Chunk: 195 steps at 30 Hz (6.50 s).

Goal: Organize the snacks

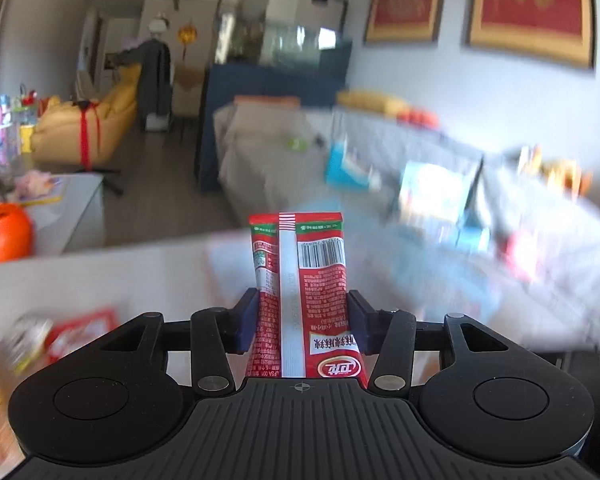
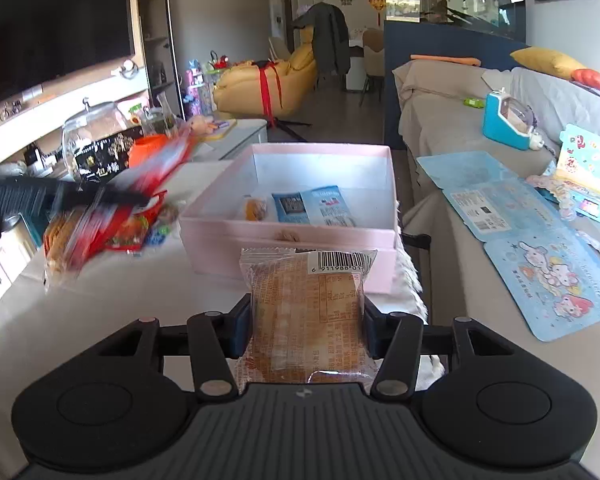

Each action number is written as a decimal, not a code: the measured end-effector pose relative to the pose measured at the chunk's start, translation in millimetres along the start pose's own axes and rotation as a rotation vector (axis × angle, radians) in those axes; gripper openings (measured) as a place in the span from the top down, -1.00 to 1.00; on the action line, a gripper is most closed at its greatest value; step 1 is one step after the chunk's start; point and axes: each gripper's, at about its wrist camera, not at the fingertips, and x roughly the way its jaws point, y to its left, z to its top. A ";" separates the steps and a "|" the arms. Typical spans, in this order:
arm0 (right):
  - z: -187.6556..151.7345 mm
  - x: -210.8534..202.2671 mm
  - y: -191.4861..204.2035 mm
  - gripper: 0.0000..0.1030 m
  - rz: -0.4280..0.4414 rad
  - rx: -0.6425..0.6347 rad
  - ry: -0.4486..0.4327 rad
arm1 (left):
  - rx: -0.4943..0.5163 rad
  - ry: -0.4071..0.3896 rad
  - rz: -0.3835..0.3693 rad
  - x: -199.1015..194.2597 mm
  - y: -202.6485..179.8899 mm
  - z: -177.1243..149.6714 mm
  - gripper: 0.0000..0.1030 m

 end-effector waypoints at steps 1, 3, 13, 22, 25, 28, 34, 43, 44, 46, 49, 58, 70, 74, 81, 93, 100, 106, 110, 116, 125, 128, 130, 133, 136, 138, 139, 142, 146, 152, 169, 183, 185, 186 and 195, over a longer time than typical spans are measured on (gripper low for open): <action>1.4 1.7 0.1 -0.01 0.006 0.007 -0.001 | -0.031 0.007 -0.033 13.9 3.1 9.1 -0.14; 7.7 9.2 -1.6 -0.01 0.013 0.035 0.007 | -0.096 0.103 -0.072 52.4 15.6 22.9 -0.08; 43.1 -7.0 1.1 -0.01 -0.012 0.041 -0.087 | -0.099 0.058 0.085 -4.7 65.4 -38.8 -0.02; 124.8 59.4 10.6 -0.44 -0.012 0.072 -0.036 | -0.341 -0.092 0.466 -85.3 176.6 -46.1 -0.02; 107.3 61.5 31.6 -0.44 0.047 0.032 -0.011 | -0.419 -0.024 0.541 -82.7 214.0 -48.5 -0.02; 88.6 65.0 58.5 -0.44 0.102 -0.028 0.027 | -0.429 0.063 0.559 -70.1 224.3 -59.0 -0.02; 69.1 64.3 100.1 -0.44 0.185 -0.120 0.082 | -0.359 0.105 0.590 -56.0 214.5 -79.7 -0.14; 41.6 65.2 119.9 -0.44 0.275 -0.128 0.160 | -0.331 0.147 0.381 -51.6 172.9 -88.0 -0.06; 39.9 65.1 122.4 -0.44 0.292 -0.122 0.166 | -0.329 0.150 0.348 -50.3 166.5 -88.9 -0.07; 37.9 66.3 129.0 -0.44 0.315 -0.119 0.173 | -0.321 0.149 0.294 -49.5 157.3 -88.7 0.01; 33.7 70.1 142.2 -0.44 0.335 -0.126 0.185 | -0.359 0.151 0.198 -53.1 153.3 -88.6 0.27; 25.4 95.0 180.7 -0.45 0.383 -0.126 0.242 | -0.322 0.134 0.289 -75.9 160.5 -85.8 0.33; 26.8 98.1 146.4 -0.45 0.291 -0.055 0.233 | -0.145 0.259 0.296 -57.0 117.8 -111.3 0.20; 32.9 101.5 143.0 -0.43 0.308 -0.010 0.225 | -0.107 0.302 0.231 -56.9 98.3 -114.5 0.16; 25.4 113.1 147.3 -0.38 0.262 -0.047 0.255 | -0.088 0.304 0.258 -62.1 100.4 -115.7 0.07; 16.5 104.8 133.7 -0.38 0.221 -0.075 0.231 | -0.396 0.153 0.471 -39.4 201.5 -84.6 0.15; 23.1 75.3 158.7 -0.38 0.262 -0.197 0.104 | -0.267 0.216 0.471 -11.8 203.0 -77.2 0.19; 33.8 109.6 191.5 -0.37 0.385 -0.131 0.243 | -0.148 0.323 0.431 -28.2 187.0 -79.1 0.32; 37.4 139.2 206.8 -0.36 0.352 -0.121 0.273 | -0.193 0.325 0.465 -40.8 189.9 -82.4 0.30; 32.7 124.0 206.0 0.42 0.422 -0.184 0.265 | -0.391 0.256 0.435 -71.8 194.4 -89.2 0.31; 32.0 111.6 188.6 0.81 0.385 -0.176 0.271 | -0.329 0.268 0.441 -35.6 186.7 -84.7 0.16; 27.0 109.4 194.2 0.34 0.394 -0.190 0.268 | -0.166 0.295 0.451 -22.3 171.9 -84.0 0.08; 22.8 107.9 196.9 0.02 0.378 -0.213 0.258 | -0.129 0.311 0.450 -24.9 165.7 -84.7 0.07; 17.8 110.2 196.3 -0.10 0.371 -0.215 0.269 | -0.079 0.304 0.508 -41.8 159.0 -87.2 0.08; 12.6 105.3 196.6 -0.16 0.359 -0.239 0.248 | -0.115 0.270 0.563 -69.9 162.3 -92.2 0.12; 6.7 100.4 199.3 -0.23 0.345 -0.272 0.237 | -0.285 0.247 0.476 -89.1 177.7 -95.4 0.12; 2.9 97.7 200.3 -0.29 0.339 -0.290 0.228 | -0.380 0.246 0.420 -93.3 187.4 -98.0 0.12; -12.1 90.1 209.1 -0.40 0.313 -0.376 0.196 | -0.515 0.265 0.387 -86.4 204.2 -102.4 0.12; -24.5 81.4 214.0 -0.42 0.275 -0.389 0.140 | -0.475 0.251 0.416 -60.7 197.9 -92.4 0.11; -28.1 80.8 209.0 -0.47 0.286 -0.370 0.123 | -0.179 0.332 0.481 -17.5 157.2 -84.8 -0.32; -32.3 84.2 212.7 -0.96 0.361 -0.396 0.178 | -0.040 0.347 0.463 -46.4 152.6 -102.9 -0.51; -36.9 79.8 213.4 -0.97 0.360 -0.399 0.169 | -0.195 0.359 0.424 -90.5 163.8 -102.6 -0.14; -36.9 79.6 213.1 -0.97 0.361 -0.398 0.167 | -0.190 0.333 0.449 -104.0 162.4 -98.9 -0.11; -36.9 79.8 212.8 -0.97 0.361 -0.397 0.166 | -0.198 0.319 0.463 -112.9 162.8 -97.2 -0.08; -36.9 79.6 212.6 -0.99 0.360 -0.396 0.165 | -0.371 0.395 0.335 -113.0 173.8 -109.3 -0.08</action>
